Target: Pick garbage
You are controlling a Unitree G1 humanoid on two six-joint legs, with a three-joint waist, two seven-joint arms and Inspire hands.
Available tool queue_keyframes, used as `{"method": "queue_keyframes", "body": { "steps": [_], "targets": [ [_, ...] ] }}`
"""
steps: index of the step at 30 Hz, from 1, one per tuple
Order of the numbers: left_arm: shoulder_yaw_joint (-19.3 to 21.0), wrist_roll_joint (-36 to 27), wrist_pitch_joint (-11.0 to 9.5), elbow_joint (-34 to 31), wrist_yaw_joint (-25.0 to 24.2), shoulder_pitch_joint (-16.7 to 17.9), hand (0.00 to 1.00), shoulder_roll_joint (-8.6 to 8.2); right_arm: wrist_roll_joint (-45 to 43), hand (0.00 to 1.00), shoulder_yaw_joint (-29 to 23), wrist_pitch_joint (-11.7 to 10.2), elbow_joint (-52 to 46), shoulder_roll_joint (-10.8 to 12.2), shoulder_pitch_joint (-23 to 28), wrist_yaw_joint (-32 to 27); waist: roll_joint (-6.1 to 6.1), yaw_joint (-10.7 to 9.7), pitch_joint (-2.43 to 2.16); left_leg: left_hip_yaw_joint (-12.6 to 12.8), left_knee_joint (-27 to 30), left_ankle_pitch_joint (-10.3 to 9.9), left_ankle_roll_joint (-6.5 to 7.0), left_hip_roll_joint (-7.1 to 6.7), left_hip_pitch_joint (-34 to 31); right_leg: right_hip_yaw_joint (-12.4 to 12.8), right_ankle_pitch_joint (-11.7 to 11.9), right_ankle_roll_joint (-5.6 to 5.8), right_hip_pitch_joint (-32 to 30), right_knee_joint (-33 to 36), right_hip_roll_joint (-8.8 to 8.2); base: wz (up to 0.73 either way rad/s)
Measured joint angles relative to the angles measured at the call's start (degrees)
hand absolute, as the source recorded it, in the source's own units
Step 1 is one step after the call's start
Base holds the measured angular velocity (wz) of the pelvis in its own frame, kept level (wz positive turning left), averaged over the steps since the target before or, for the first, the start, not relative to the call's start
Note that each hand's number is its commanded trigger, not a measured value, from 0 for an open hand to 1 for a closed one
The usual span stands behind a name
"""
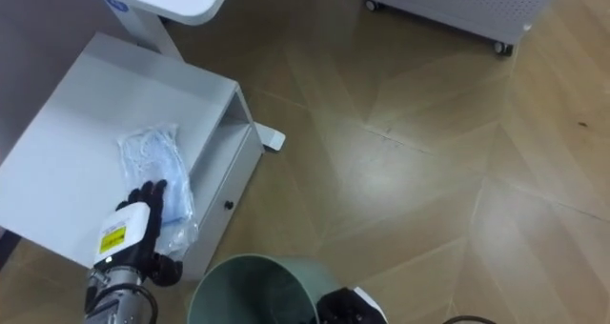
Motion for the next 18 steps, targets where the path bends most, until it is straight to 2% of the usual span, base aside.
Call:
{"method": "queue_keyframes", "body": {
  "steps": [2, 4, 11, 18],
  "targets": [
    [-0.3, 0.0, 0.6, 0.0, 0.3, -1.5, 1.0, 1.02, 1.3, 1.0, 0.4, 0.7, 0.0, -0.1, -0.4, 0.0, 0.0, 0.0, 0.0, 0.1, -0.1, 0.0, 0.0, -0.01, 0.2, 0.0, 0.0, 0.0, 0.1, 0.0, -0.05, 0.0],
    [-1.0, 0.0, 1.3, 0.0, 0.4, -2.0, 1.0, 1.37, 2.4, 1.0, 1.1, 1.1, 0.0, -0.3, -0.6, 0.0, 0.0, -0.1, 0.0, 0.1, -0.2, 0.0, 0.0, -0.06, 0.3, 0.0, 0.0, 0.0, 0.2, 0.0, -0.08, 0.0],
    [-1.9, 0.0, 2.6, 0.0, -0.5, -1.8, 1.0, 1.27, 3.8, 1.0, 2.2, 1.5, 0.0, -0.7, -0.7, 0.0, 0.0, 0.0, 0.0, 0.1, -0.3, 0.0, 0.0, -0.04, 0.6, -0.2, 0.0, 0.02, 0.6, 0.0, -0.06, 0.0],
    [-2.4, -0.2, 2.6, -0.1, -0.9, -1.6, 1.0, 1.23, 3.9, 1.0, 2.2, 1.8, 0.0, -0.7, -0.6, 0.0, 0.0, -0.1, 0.0, 0.1, -0.4, 0.0, 0.0, -0.05, 0.6, -0.1, 0.0, 0.02, 0.6, -0.1, -0.03, 0.0]
  ]
}}
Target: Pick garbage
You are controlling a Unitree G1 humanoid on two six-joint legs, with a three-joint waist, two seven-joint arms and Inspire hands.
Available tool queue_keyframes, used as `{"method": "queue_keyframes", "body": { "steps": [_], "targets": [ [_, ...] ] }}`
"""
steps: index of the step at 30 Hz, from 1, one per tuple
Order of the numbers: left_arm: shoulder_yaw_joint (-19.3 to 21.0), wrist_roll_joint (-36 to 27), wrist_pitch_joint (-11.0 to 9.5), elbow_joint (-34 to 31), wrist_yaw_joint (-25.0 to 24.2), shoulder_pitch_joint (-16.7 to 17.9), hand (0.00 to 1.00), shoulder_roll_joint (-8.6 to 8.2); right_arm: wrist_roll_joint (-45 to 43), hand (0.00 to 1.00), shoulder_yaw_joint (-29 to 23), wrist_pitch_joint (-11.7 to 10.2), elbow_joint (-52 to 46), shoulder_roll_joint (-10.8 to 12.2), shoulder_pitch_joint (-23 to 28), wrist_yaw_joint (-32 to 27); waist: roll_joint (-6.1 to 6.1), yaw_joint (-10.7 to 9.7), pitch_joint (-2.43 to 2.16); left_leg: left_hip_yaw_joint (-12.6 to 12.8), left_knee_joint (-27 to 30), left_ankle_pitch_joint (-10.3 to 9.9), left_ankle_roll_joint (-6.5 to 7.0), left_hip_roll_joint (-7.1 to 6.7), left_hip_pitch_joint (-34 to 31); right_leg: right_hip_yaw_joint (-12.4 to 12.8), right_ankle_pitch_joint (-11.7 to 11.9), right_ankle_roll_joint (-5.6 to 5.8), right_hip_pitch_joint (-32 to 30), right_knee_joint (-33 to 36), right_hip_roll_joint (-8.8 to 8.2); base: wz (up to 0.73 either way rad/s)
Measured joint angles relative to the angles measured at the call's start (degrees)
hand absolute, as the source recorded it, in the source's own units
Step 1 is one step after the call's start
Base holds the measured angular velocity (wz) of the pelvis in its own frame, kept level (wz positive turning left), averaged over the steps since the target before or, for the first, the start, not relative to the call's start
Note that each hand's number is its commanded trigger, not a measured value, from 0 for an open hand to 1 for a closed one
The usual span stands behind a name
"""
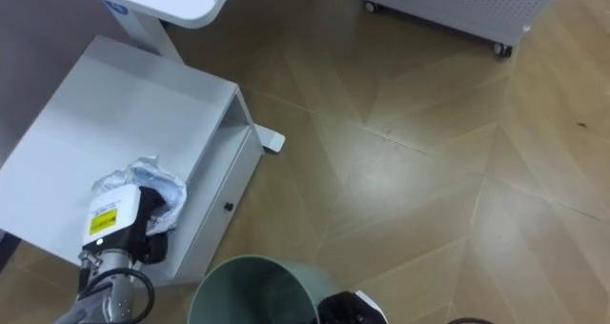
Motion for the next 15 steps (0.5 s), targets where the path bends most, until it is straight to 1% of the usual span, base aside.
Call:
{"method": "queue_keyframes", "body": {
  "steps": [3, 6, 8, 9, 11, 12, 13, 15],
  "targets": [
    [0.0, 0.0, -0.5, 0.0, 0.3, 0.4, 1.0, -0.02, -0.1, 1.0, 0.0, -0.1, 0.0, 0.0, 0.1, -0.1, 0.0, 0.0, 0.0, 0.0, 0.0, 0.0, 0.0, 0.0, 0.2, 0.1, 0.0, 0.0, 0.2, 0.1, 0.08, 0.0],
    [-0.1, -0.7, -1.1, 0.2, 1.2, 1.2, 1.0, -0.41, 0.4, 1.0, 0.0, -0.9, 0.0, 0.1, 0.9, -0.8, 0.01, -0.1, 0.01, 0.0, -0.1, 0.0, 0.0, 0.05, 1.1, 0.1, 0.0, 0.03, 1.0, 0.0, 0.12, 0.0],
    [0.0, -0.7, -2.5, 0.2, 2.5, 2.0, 1.0, -0.48, 1.0, 1.0, 0.0, -1.6, 0.0, 0.3, 1.1, -2.1, 0.01, -0.1, 0.01, 0.0, -0.1, 0.0, 0.0, 0.06, 1.2, 0.1, -0.1, 0.07, 1.2, 0.1, 0.12, 0.0],
    [0.0, -0.8, -2.9, 0.2, 2.9, 2.2, 1.0, -0.51, 1.2, 1.0, 0.0, -1.7, 0.0, 0.4, 1.2, -2.4, 0.01, -0.1, 0.01, 0.0, -0.1, 0.0, 0.0, 0.06, 1.3, 0.1, -0.1, 0.07, 1.2, 0.1, 0.11, 0.0],
    [0.1, -4.0, -5.0, 0.2, 3.9, 3.0, 1.0, -0.99, 1.2, 1.0, -0.2, -2.7, 0.0, 0.4, 1.7, -3.4, -0.04, -0.2, 0.01, 0.1, -0.1, 0.0, 0.03, 0.04, 1.8, 0.1, -0.1, 0.07, 1.7, 0.0, 0.07, 0.0],
    [0.1, -5.1, -5.6, 0.0, 4.2, 3.3, 1.0, -1.09, 0.9, 1.0, -0.2, -2.9, -0.1, 0.4, 1.9, -3.6, -0.05, -0.3, 0.0, 0.1, -0.2, 0.0, 0.04, 0.04, 2.0, 0.2, -0.1, 0.11, 1.9, 0.0, 0.08, 0.0],
    [0.3, -6.4, -6.9, -0.3, 4.3, 3.9, 1.0, -1.11, -0.1, 1.0, -0.9, -3.6, -0.4, 0.3, 2.2, -3.9, -0.08, -0.3, -0.02, 0.1, -0.2, 0.0, 0.05, 0.01, 2.4, 0.3, -0.2, 0.14, 2.1, 0.0, 0.09, 0.0],
    [0.9, -7.5, -8.5, -0.4, 4.7, 4.2, 1.0, -1.2, -0.8, 1.0, -2.2, -4.5, -0.6, 0.3, 2.8, -4.2, -0.09, -0.5, -0.03, 0.1, -0.2, 0.0, 0.05, -0.11, 2.8, 0.3, -0.3, 0.16, 2.5, 0.0, -0.06, 0.02]
  ]
}}
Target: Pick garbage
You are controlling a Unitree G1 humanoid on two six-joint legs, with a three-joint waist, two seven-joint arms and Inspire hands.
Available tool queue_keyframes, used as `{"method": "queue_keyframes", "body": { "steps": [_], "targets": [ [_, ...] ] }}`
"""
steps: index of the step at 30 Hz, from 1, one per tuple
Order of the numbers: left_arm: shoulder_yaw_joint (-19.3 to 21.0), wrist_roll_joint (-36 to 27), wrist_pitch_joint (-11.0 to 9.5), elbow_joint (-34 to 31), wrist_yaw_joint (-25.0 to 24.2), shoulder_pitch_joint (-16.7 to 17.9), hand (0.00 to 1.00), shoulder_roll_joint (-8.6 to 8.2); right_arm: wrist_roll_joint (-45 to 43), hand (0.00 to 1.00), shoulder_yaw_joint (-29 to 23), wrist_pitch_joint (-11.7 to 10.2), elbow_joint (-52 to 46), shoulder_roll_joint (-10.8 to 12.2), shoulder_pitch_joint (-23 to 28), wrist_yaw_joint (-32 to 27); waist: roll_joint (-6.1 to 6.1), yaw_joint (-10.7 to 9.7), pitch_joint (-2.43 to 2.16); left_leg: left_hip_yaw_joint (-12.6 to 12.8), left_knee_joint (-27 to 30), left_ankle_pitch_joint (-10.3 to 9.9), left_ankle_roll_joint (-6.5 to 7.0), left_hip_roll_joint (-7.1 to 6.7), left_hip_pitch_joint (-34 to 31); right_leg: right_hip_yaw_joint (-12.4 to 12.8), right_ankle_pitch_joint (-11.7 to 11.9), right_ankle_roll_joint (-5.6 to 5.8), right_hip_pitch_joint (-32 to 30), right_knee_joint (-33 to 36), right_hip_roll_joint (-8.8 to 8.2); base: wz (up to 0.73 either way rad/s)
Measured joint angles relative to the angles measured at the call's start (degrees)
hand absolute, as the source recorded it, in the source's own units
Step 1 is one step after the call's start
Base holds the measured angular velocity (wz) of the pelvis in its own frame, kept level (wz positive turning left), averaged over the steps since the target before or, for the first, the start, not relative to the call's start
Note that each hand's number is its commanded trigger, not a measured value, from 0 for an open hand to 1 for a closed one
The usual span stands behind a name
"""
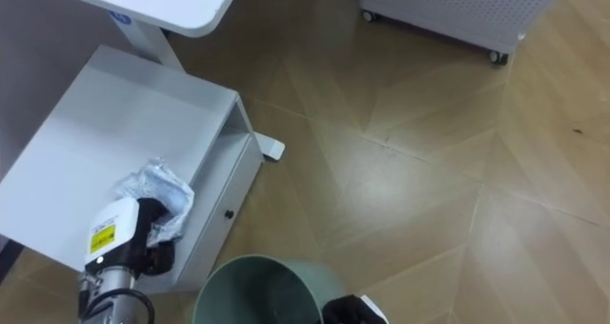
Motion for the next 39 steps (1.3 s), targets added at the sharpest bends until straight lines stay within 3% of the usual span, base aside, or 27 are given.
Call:
{"method": "queue_keyframes", "body": {
  "steps": [4, 7, 8, 10, 12, 13, 16, 21, 25, 29, 39],
  "targets": [
    [1.7, 0.0, -3.2, -3.4, 2.2, 1.5, 1.0, 0.03, -2.2, 1.0, -2.1, -1.9, -1.5, -0.6, 1.6, -1.6, -0.13, -0.1, -0.08, 0.6, -0.2, 0.0, 0.0, 0.07, 1.1, 0.5, 0.0, -0.03, 0.9, 0.1, 0.05, -0.04],
    [1.4, 0.1, -6.3, -9.9, 4.0, 5.6, 1.0, -0.2, -2.1, 1.0, -2.5, -3.1, -1.5, -0.6, 2.7, -3.3, -0.56, 0.0, -0.34, 1.3, -0.7, 0.0, 0.0, 0.0, 3.0, 1.1, -0.1, 0.01, 2.1, 0.0, 0.16, -0.1],
    [1.4, 0.1, -7.4, -11.8, 4.1, 7.1, 1.0, -0.58, -2.2, 1.0, -3.0, -3.3, -1.6, -0.6, 3.1, -3.5, -0.8, 0.0, -0.8, 1.5, -1.2, 0.0, -0.01, -0.11, 3.5, 1.4, -0.2, 0.11, 2.3, -0.2, 0.16, -0.08],
    [1.3, 0.6, -8.1, -14.3, 4.1, 9.2, 1.0, -1.07, -2.2, 1.0, -3.8, -3.5, -1.6, -0.5, 3.5, -3.5, -1.05, 0.1, -0.98, 2.0, -1.5, 0.0, -0.02, 0.05, 4.5, 1.5, -0.2, 0.1, 3.1, -0.6, 0.31, -0.08],
    [0.6, 0.6, -8.4, -16.9, 3.9, 11.9, 1.0, -1.35, -3.4, 1.0, -4.6, -3.5, -1.6, -0.4, 3.9, -3.4, -1.09, 0.2, -1.43, 2.1, -1.8, 0.0, -0.04, 0.09, 5.5, 1.7, -0.2, 0.11, 4.0, -0.9, 0.5, -0.08],
    [-0.4, 0.6, -8.6, -18.2, 3.5, 13.7, 1.0, -1.35, -4.2, 1.0, -4.8, -3.5, -1.6, -0.6, 4.3, -3.4, -1.08, 0.3, -2.22, 2.3, -2.1, 0.0, -0.05, 0.07, 5.8, 1.9, -0.2, 0.11, 4.2, -1.0, 0.52, -0.04],
    [-1.0, 0.0, -8.9, -20.2, 1.3, 16.1, 1.0, -1.25, -4.4, 1.0, -5.9, -3.6, -1.6, -0.7, 4.5, -3.3, -1.05, 0.9, -2.75, 2.6, -2.6, 0.0, -0.05, 0.07, 7.2, 2.0, -0.1, 0.18, 5.4, -1.3, 0.53, -0.02],
    [-1.3, -2.9, -8.9, -23.1, -4.2, 17.2, 1.0, -0.93, -4.2, 1.0, -7.9, -3.8, -1.7, -2.0, 4.5, -2.4, -0.25, 2.8, -3.29, 2.9, -2.6, 0.0, -0.04, 0.17, 7.6, 2.3, 0.4, 0.32, 5.7, -1.9, 0.75, -0.04],
    [-1.5, -5.2, -9.0, -26.4, -10.9, 20.1, 1.0, -0.64, -4.2, 1.0, -9.3, -3.8, -1.6, -3.4, 5.1, -1.0, 0.21, 3.6, -3.6, 3.1, -4.2, 0.3, -0.01, -0.57, 9.2, 2.4, 0.4, 0.46, 6.8, -2.1, 0.21, 0.02],
    [-1.5, -8.2, -9.0, -28.9, -16.7, 22.8, 1.0, 0.01, -4.7, 1.0, -9.3, -3.8, -2.4, -4.5, 5.6, 0.2, 1.2, 3.8, -4.25, 3.2, -5.2, 0.5, -0.04, -0.88, 9.6, 2.4, 0.5, 0.63, 7.1, -2.9, 0.19, 0.0],
    [-1.4, -11.6, -9.0, -32.1, -27.5, 27.0, 1.0, 0.71, -7.3, 1.0, -9.4, -3.8, -3.9, -6.3, 6.6, 1.9, 1.92, 5.3, -4.41, 3.5, -6.6, 0.6, -0.12, -1.01, 9.9, 1.7, 0.4, 0.7, 7.1, -3.9, 0.04, 0.0]
  ]
}}
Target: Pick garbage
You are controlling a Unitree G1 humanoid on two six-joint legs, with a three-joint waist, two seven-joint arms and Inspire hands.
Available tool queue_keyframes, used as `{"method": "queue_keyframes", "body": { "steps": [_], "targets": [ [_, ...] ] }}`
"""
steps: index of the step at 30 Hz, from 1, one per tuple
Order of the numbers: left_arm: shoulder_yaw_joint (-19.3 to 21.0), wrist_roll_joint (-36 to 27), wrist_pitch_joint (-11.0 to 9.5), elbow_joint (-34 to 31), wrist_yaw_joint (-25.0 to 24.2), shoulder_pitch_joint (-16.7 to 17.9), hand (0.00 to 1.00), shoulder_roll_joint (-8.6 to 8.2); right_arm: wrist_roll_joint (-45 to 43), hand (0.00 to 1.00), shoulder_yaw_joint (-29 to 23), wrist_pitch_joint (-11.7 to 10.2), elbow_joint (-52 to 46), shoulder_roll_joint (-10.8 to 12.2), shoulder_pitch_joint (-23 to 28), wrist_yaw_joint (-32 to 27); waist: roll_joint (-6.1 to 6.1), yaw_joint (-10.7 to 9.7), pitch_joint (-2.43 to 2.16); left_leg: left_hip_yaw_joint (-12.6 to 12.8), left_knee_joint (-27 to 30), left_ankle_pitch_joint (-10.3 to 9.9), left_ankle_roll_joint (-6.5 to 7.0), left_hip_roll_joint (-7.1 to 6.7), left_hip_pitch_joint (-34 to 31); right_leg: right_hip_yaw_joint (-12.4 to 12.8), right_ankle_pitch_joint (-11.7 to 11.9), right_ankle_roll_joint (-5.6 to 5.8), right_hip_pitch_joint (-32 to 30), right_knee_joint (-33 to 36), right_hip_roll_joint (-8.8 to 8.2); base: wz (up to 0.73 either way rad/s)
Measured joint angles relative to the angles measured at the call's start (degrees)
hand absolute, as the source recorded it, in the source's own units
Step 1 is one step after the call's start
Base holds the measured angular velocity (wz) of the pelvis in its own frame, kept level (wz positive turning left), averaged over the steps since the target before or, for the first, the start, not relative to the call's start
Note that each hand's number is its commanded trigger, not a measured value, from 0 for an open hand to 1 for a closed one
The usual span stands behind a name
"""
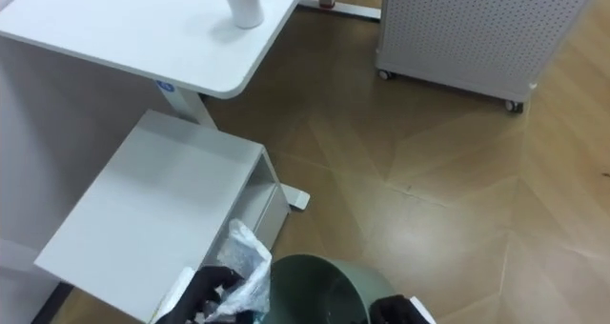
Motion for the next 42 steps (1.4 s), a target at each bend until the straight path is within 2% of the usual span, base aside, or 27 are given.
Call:
{"method": "queue_keyframes", "body": {
  "steps": [5, 12, 20, 21, 22, 23, 27, 31, 35, 42],
  "targets": [
    [-0.1, -1.9, 0.1, 0.0, -6.8, 1.8, 1.0, -0.25, 0.0, 1.0, -1.4, 0.0, 0.0, -0.1, 0.6, 1.5, -0.01, 0.0, 0.0, 0.0, -0.6, 0.0, 0.0, -0.18, 0.1, -0.1, -0.1, 0.13, 0.0, -0.2, -0.12, 0.0],
    [-2.5, -4.1, 0.3, -0.5, -12.3, 1.6, 1.0, -0.45, 0.2, 1.0, -2.2, 0.0, -0.3, -0.2, 0.6, 1.8, -0.05, -0.2, 0.02, 0.0, -1.2, 0.1, 0.12, -0.97, 0.0, -0.1, -0.5, 0.53, -0.4, 0.1, -0.86, 0.01],
    [-3.9, -3.8, 3.6, -0.9, -14.5, 1.9, 1.0, -1.01, 0.4, 1.0, -1.9, 0.0, -0.5, 0.2, 0.8, 1.8, -0.24, -0.2, 0.04, 0.1, -1.3, 0.1, 0.14, -0.98, -0.2, 0.1, -0.7, 0.61, -0.7, 0.3, -0.86, 0.0],
    [-4.0, -3.8, 3.6, -0.9, -14.6, 1.9, 0.81, -1.06, 0.4, 1.0, -1.8, 0.0, -0.5, 0.2, 0.8, 1.8, -0.25, -0.2, 0.05, 0.1, -1.3, 0.1, 0.13, -0.97, -0.2, 0.1, -0.7, 0.61, -0.7, 0.2, -0.85, 0.0],
    [-4.4, -3.9, 3.6, -0.9, -14.6, 1.9, 0.54, -1.06, 0.5, 1.0, -1.5, 0.0, -0.5, 0.2, 0.8, 1.7, -0.27, -0.3, 0.05, 0.1, -1.3, 0.1, 0.14, -0.97, -0.2, 0.1, -0.7, 0.62, -0.7, 0.2, -0.85, 0.0],
    [-4.6, -3.8, 3.6, -0.9, -14.6, 1.9, 0.0, -1.13, 0.5, 1.0, -1.2, 0.0, -0.5, 0.2, 0.8, 1.7, -0.29, -0.4, 0.05, 0.1, -1.3, 0.1, 0.14, -0.97, -0.2, 0.1, -0.7, 0.62, -0.7, 0.2, -0.85, 0.0],
    [-5.0, -3.8, 4.1, -0.9, -14.6, 1.7, 0.0, -1.38, 0.3, 1.0, -0.3, 0.0, -0.6, 0.6, 0.7, 1.5, -0.44, -0.6, 0.06, 0.1, -1.3, 0.1, 0.14, -0.96, -0.2, 0.1, -0.7, 0.62, -0.7, 0.2, -0.85, 0.0],
    [-4.6, -3.5, 4.4, -0.9, -14.4, 1.5, 0.0, -1.68, -0.6, 1.0, -0.4, 0.0, -0.6, 2.5, 0.7, 1.1, -0.91, -1.3, 0.06, 0.1, -1.3, 0.1, 0.14, -0.92, -0.2, 0.1, -0.7, 0.61, -0.8, 0.2, -0.81, 0.0],
    [-4.5, -3.5, 4.6, -0.7, -14.4, 1.1, 0.0, -1.83, -0.5, 1.0, -0.3, 0.0, -0.7, 3.4, 0.7, 1.2, -1.23, -1.7, 0.11, 0.2, -1.3, 0.1, 0.13, -0.91, -0.2, 0.1, -0.7, 0.6, -0.8, 0.2, -0.79, 0.0],
    [-4.4, -3.5, 4.6, -0.7, -14.2, 1.0, 0.0, -1.83, -1.0, 1.0, -0.3, 0.0, -0.7, 3.5, 0.8, 1.0, -1.35, -1.7, 0.14, 0.4, -1.3, 0.1, 0.15, -0.88, -0.2, 0.3, -0.7, 0.6, -1.0, 0.2, -0.75, -0.01]
  ]
}}
